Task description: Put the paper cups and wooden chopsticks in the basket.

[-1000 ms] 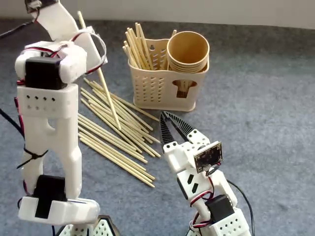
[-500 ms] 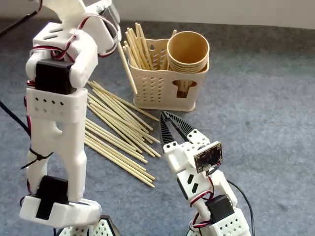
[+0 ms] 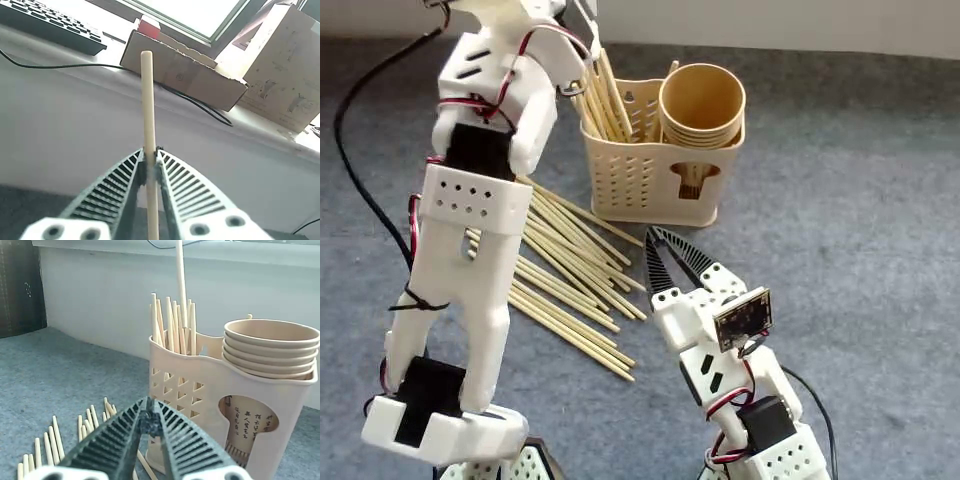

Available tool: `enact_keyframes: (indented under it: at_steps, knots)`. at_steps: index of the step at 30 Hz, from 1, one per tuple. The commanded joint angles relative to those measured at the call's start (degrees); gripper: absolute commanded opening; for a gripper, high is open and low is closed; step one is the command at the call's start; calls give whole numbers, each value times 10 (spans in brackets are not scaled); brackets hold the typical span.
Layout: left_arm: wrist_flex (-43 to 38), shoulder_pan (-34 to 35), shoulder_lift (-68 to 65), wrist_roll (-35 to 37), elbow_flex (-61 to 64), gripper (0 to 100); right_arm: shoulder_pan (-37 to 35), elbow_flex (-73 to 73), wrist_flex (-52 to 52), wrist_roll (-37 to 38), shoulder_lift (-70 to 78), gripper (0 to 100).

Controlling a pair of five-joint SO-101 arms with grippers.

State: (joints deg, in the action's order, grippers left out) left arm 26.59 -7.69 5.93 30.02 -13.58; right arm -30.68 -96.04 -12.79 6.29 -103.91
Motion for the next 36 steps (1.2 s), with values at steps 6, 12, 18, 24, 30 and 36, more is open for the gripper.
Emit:
enact_keyframes:
  at_steps: [6, 12, 18, 24, 30, 36]
  knots:
    - [-200, -6, 22, -1, 118, 5, 4, -55, -2, 14, -7, 6]
    - [-203, 16, 22, -1, 153, 5, 4, -55, -2, 14, -7, 6]
    - [-204, 15, 22, -27, 202, 5, 4, -55, -2, 14, -7, 6]
    - [-249, 14, 22, -53, 258, 5, 4, -55, -12, 14, -7, 6]
    - [-295, 1, 28, -122, 326, 8, 4, -55, -12, 14, -7, 6]
    - [-257, 1, 29, -146, 330, 110, 4, -55, -12, 15, -7, 6]
